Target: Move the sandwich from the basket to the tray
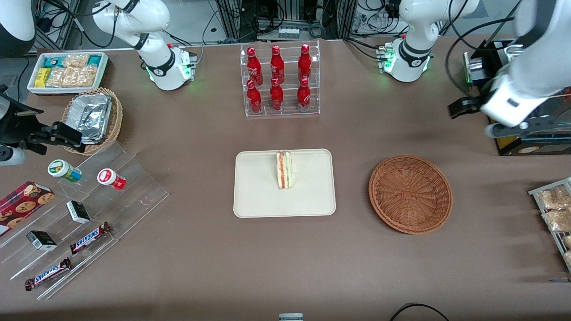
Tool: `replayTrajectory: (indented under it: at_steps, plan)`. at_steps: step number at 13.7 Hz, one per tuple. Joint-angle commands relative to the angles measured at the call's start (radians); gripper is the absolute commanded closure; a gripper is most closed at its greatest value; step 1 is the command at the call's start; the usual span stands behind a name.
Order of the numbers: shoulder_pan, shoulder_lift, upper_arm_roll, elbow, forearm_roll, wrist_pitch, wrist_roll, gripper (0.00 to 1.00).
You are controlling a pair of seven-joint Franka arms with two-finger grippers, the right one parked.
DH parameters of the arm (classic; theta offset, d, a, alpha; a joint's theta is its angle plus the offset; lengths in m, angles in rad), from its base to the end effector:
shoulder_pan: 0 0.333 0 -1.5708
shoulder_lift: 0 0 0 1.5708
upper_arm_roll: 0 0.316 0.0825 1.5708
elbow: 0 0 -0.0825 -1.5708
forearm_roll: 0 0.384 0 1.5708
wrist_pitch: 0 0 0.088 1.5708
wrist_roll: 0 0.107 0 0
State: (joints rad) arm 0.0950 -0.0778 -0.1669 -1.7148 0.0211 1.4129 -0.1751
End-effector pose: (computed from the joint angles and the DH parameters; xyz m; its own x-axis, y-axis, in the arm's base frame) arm 0.5073 -0.0370 0.5870 0.9705 0.1113 -0.2139 0.0978 -0.9926 -0.0723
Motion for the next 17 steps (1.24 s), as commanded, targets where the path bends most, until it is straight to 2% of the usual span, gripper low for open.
replayTrajectory:
  at_steps: [1, 11, 17]
  plan:
    - [-0.092, -0.085, 0.156, -0.065, -0.026, 0.0, 0.075, 0.01]
    - [-0.1, -0.094, 0.21, -0.071, -0.026, 0.002, 0.112, 0.01]
    - [-0.149, -0.01, 0.244, 0.069, -0.024, -0.061, 0.108, 0.01]
